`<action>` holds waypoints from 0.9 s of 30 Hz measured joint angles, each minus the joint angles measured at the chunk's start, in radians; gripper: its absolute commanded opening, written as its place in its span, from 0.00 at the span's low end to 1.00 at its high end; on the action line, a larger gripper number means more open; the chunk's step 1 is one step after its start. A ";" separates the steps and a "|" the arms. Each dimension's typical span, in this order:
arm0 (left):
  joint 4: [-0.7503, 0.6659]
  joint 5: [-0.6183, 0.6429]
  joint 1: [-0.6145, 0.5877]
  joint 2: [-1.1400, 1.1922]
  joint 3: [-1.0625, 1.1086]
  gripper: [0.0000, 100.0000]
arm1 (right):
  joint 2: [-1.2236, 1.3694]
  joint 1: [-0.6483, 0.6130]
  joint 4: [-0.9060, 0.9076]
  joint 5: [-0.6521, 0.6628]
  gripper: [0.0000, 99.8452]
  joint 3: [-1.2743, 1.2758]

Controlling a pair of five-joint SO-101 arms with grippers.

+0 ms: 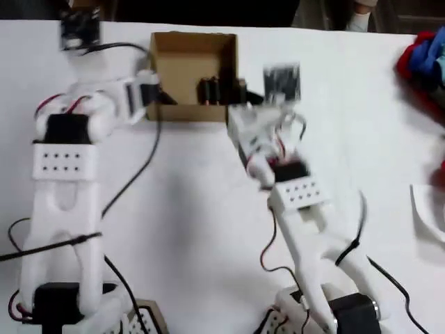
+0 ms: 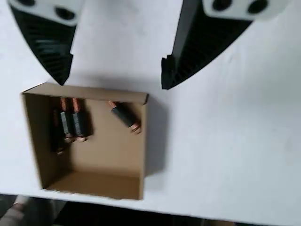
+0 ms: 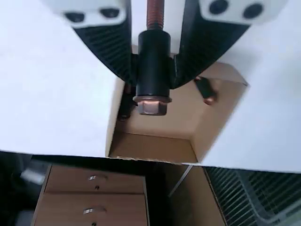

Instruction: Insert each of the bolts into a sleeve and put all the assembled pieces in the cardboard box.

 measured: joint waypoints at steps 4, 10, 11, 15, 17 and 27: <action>-0.072 0.021 -0.069 0.000 0.170 0.31 | 0.035 -0.005 0.184 -0.109 0.02 -0.089; -0.368 0.028 -0.097 0.000 0.468 0.31 | 0.259 -0.075 0.233 -0.080 0.02 -0.258; -0.423 0.028 -0.097 0.000 0.516 0.31 | 0.310 -0.078 0.264 -0.077 0.02 -0.327; -0.605 0.028 -0.100 0.000 0.643 0.31 | 0.580 -0.075 0.428 -0.074 0.02 -0.683; -0.644 0.028 -0.100 0.000 0.667 0.31 | 0.743 -0.075 0.499 -0.074 0.02 -0.905; -0.697 0.028 -0.100 0.000 0.724 0.31 | 1.530 -0.086 0.667 -0.066 0.02 -2.012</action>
